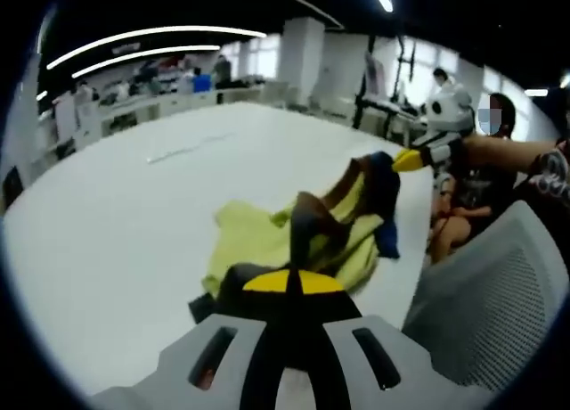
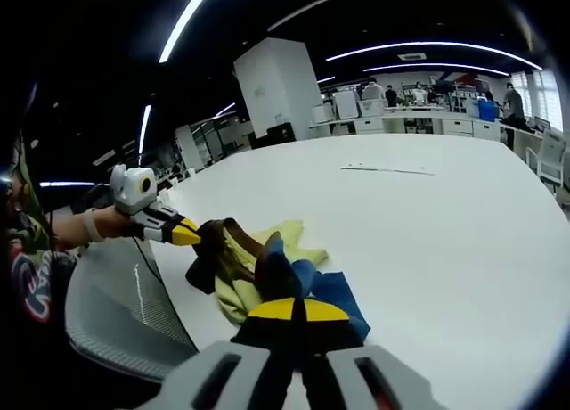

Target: Fold the garment on the visible template until the final outline fits inside the template.

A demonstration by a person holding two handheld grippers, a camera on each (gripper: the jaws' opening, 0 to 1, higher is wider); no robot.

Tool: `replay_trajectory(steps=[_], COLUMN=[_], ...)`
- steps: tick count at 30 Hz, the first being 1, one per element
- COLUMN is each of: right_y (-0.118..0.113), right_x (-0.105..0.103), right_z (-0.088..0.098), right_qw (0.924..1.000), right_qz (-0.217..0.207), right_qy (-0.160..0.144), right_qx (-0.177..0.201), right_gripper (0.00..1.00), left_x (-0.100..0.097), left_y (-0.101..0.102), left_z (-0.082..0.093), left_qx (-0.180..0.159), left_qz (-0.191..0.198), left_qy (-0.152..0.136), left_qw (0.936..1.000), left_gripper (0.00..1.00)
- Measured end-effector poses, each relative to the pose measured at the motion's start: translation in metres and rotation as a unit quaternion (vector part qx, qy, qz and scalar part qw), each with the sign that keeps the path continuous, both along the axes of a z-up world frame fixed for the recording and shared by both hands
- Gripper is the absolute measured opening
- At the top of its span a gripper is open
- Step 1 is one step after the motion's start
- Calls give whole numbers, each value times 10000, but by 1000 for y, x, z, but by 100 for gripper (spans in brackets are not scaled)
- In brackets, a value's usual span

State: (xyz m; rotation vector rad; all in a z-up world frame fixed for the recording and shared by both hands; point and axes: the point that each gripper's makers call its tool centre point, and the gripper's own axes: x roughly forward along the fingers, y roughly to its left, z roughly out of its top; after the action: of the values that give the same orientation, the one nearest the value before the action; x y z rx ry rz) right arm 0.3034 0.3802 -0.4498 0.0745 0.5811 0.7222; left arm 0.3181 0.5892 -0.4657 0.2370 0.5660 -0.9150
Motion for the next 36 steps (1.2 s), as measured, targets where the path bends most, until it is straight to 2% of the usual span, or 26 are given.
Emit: replay_trajectory(steps=[4,11,21,25,28,30,33,36], right_y=[-3,-8,-11,-11,-12,-11,-10,-9], right_x=[1,3,5,8,13,15,18,21], right_z=[2,6,13,24,31,34,40,47], right_qw=[10000,9998,9995,9988,9985,9984,9980,9977], right_qz=[-20,-64,-92,-40,-35,-40,-28,-27], right_qy=[-53,-146,-237,-379,-469,-491,-562,-628], right_qx=[-71,-118,-193,-299,-294,-274,-283,-258], right_gripper=[0,0,0,0,0,0,0,0], left_x=[1,14,17,20,22,23,24,25], left_y=[-4,3,6,6,7,7,7,9], left_z=[8,27,29,34,38,39,41,41], left_qx=[-155,-301,-302,-385,-504,-606,-588,-662], left_qz=[-21,153,241,289,399,544,548,651], left_qy=[-123,-475,-414,-385,-249,-48,-58,61], left_qw=[9998,9983,9984,9981,9976,9967,9967,9957], left_gripper=[0,0,0,0,0,0,0,0])
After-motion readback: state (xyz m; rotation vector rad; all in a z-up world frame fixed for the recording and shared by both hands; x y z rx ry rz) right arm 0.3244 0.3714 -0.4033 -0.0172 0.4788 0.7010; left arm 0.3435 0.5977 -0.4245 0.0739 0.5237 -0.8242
